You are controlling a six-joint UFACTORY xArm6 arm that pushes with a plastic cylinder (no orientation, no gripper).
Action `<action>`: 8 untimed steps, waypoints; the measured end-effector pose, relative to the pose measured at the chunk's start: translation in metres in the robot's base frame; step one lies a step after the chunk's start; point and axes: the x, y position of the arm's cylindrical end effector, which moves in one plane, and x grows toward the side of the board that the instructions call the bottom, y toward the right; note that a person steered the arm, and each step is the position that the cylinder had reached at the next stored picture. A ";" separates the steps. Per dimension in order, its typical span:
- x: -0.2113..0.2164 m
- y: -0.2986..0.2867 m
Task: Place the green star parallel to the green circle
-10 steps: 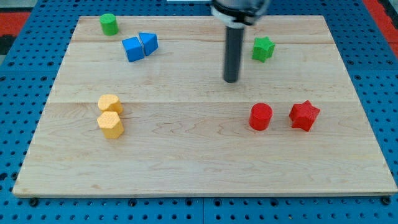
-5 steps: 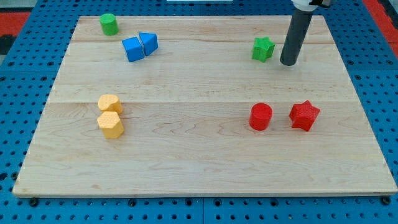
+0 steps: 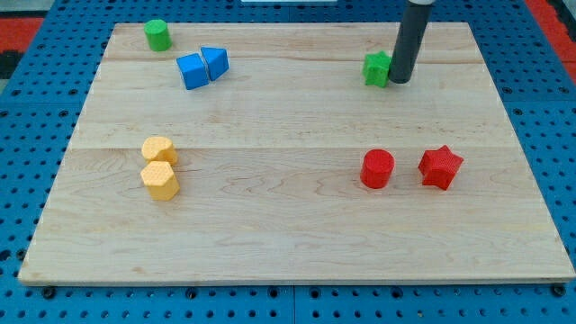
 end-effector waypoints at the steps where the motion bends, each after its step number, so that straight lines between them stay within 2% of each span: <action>1: -0.012 -0.019; 8: -0.023 -0.075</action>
